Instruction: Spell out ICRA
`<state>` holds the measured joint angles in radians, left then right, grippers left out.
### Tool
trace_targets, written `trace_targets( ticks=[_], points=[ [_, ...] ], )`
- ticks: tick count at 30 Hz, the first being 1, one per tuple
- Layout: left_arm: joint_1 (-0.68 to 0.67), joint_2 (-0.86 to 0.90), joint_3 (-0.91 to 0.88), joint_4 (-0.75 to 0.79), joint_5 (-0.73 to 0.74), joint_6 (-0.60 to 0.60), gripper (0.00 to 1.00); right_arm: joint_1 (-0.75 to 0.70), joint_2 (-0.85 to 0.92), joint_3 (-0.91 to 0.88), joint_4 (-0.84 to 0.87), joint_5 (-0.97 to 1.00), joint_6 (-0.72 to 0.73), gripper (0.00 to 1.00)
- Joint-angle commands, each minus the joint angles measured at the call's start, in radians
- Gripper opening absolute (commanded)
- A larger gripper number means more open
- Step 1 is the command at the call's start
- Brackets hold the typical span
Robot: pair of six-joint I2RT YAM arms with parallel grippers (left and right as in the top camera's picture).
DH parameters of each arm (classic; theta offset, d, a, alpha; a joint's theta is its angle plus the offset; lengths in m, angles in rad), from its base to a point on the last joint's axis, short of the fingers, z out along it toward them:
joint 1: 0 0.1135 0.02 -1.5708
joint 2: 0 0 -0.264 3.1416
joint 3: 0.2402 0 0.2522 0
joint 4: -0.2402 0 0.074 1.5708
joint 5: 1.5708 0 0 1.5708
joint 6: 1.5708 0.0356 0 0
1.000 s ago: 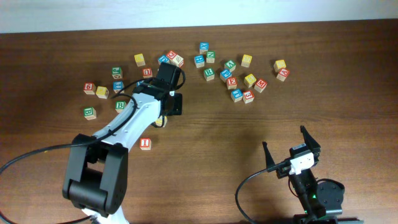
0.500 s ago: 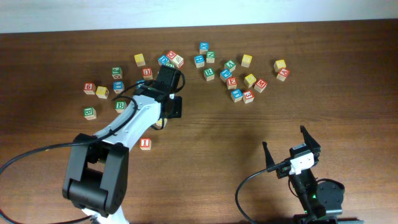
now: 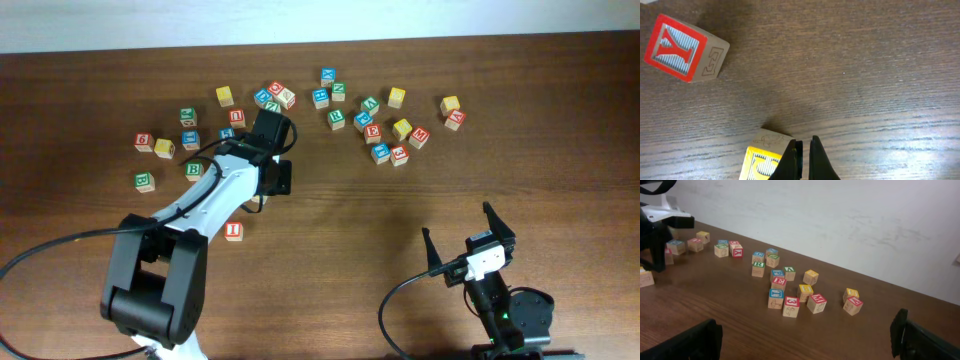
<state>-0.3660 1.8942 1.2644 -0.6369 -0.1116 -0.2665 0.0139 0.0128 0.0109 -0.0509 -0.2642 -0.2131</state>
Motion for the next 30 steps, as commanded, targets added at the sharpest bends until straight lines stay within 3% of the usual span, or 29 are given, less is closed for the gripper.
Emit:
trace_targets(
  ticks=[1, 11, 30],
  points=[
    [0.000, 0.007, -0.029, 0.021, -0.020, -0.009, 0.00, 0.006, -0.006, -0.005, -0.005, -0.013, 0.004, 0.98],
    [0.000, 0.007, -0.060, 0.079, -0.019, -0.009, 0.00, 0.006, -0.006, -0.005, -0.005, -0.013, 0.004, 0.98],
    [0.000, 0.007, -0.046, -0.063, 0.045, 0.063, 0.00, 0.006, -0.006, -0.005, -0.005, -0.013, 0.004, 0.98]
  ],
)
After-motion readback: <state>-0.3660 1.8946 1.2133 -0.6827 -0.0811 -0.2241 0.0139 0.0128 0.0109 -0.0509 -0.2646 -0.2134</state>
